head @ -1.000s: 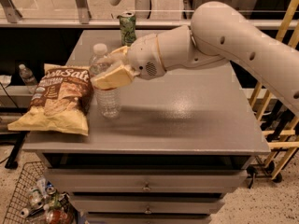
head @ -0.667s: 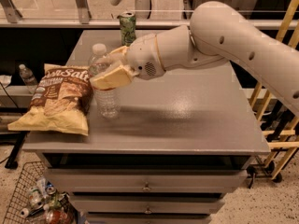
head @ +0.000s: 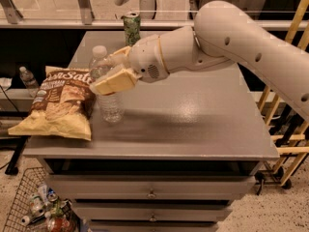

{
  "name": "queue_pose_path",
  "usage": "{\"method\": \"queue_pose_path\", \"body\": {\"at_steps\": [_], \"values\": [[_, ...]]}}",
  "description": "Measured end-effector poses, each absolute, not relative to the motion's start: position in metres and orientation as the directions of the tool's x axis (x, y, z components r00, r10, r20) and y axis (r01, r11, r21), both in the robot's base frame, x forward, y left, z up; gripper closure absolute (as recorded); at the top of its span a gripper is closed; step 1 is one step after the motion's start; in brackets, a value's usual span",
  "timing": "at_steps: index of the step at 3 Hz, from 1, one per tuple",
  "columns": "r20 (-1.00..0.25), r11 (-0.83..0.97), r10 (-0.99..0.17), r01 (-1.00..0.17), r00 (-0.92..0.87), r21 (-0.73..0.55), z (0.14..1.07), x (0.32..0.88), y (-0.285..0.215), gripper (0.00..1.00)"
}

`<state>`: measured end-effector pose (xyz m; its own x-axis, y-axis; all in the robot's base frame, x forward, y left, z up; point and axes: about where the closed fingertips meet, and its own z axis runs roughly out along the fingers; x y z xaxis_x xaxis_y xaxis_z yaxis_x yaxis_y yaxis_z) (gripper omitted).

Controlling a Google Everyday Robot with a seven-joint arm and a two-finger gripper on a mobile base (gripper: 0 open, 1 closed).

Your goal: Move water bottle near brown chip bag

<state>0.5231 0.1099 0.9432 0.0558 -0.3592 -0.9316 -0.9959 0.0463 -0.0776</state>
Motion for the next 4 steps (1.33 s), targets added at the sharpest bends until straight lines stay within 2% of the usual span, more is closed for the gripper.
{"method": "queue_pose_path", "body": {"at_steps": [1,3,4], "values": [[-0.931,0.042,-0.36,-0.996,0.058,-0.079,0.944,0.522,0.112,0.0],[-0.916,0.056,-0.396,-0.994,0.063,-0.092,0.951,0.516,0.096,0.0],[-0.9,0.112,-0.436,-0.99,0.027,-0.084,0.954,0.506,0.054,0.0]]}}
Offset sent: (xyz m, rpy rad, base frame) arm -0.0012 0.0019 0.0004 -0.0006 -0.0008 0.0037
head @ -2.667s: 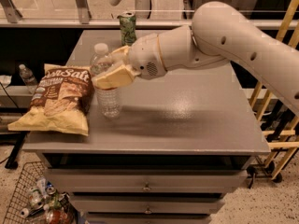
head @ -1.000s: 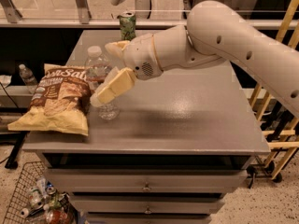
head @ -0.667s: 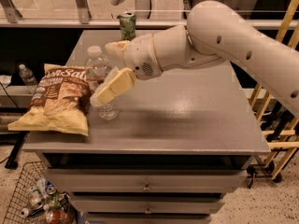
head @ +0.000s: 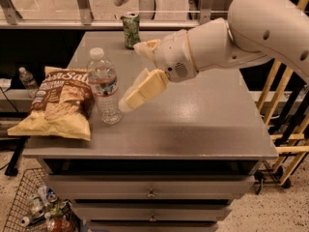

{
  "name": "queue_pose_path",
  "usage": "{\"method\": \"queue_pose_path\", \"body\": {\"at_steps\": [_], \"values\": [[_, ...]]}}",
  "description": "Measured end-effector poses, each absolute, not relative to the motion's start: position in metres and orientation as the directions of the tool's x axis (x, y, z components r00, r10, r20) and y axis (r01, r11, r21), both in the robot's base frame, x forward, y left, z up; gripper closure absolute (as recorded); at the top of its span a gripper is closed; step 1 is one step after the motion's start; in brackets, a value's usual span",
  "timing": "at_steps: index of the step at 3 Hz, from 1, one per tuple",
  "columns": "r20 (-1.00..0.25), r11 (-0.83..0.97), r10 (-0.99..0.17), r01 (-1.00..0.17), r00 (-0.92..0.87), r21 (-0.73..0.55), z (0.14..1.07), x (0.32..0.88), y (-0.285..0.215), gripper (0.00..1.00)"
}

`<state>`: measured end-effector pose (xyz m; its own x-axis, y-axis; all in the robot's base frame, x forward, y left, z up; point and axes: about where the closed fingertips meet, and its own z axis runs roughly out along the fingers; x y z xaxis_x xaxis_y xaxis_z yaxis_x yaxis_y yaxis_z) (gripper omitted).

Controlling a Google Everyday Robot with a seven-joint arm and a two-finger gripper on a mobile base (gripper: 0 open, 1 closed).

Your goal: Move water bottle near brown chip bag

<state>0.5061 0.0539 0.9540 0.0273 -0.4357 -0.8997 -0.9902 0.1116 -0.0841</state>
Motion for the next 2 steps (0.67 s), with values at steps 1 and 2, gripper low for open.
{"method": "queue_pose_path", "body": {"at_steps": [1,2], "values": [[-0.894,0.249,-0.441,-0.968,-0.081,-0.035,0.9368,0.4943,-0.0182,0.0],[-0.894,0.249,-0.441,-0.968,-0.081,-0.035,0.9368,0.4943,-0.0181,0.0]]}}
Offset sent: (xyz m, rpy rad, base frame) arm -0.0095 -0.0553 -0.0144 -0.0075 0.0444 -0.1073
